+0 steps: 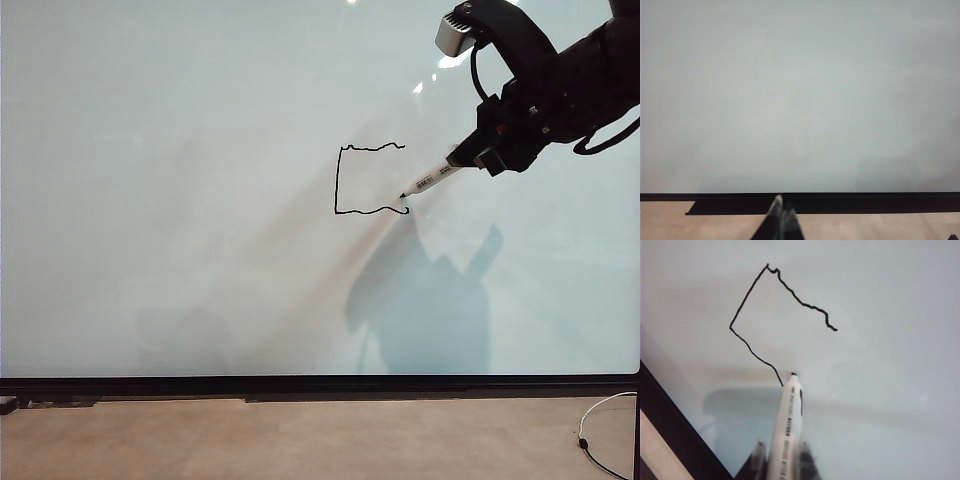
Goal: Pick up the pen on the shelf to the right of the whiteboard and draw a rectangle.
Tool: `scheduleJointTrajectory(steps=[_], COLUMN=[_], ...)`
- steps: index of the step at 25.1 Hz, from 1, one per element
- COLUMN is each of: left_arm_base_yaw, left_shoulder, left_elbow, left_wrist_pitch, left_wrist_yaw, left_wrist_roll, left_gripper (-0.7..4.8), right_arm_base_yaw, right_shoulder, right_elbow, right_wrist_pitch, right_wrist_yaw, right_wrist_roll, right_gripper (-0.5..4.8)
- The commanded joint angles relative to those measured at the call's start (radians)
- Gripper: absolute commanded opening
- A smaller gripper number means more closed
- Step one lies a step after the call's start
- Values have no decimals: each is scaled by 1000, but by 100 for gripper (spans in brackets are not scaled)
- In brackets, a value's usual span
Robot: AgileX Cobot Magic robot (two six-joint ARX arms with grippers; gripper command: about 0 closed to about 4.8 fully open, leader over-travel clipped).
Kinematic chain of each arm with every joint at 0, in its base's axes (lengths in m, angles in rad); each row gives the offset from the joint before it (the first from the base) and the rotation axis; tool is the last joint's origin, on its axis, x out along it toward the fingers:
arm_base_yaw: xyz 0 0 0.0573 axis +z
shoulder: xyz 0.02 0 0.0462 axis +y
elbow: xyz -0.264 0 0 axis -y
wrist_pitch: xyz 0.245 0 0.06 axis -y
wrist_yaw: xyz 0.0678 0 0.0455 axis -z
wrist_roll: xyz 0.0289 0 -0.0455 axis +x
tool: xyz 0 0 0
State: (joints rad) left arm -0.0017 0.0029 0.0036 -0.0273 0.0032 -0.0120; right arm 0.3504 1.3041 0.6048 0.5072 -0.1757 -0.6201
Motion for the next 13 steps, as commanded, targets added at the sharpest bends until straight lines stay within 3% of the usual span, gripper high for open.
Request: scheduleJointTrajectory(steps=[1,13], left_arm_base_yaw=[0,0], left_shoulder=[0,0], left_elbow=[3,3], left_wrist_pitch=[6,6], left_wrist_yaw=[0,0], left_wrist_roll=[4,4], left_gripper=[-4,-5], right_arm_base_yaw=[0,0], right_shoulder=[-10,-35], right_elbow=[5,5], right_wrist_pitch=[11,32], right_wrist_yaw=[18,21], right_wrist_roll=[-2,-2], right_gripper=[-6,-6])
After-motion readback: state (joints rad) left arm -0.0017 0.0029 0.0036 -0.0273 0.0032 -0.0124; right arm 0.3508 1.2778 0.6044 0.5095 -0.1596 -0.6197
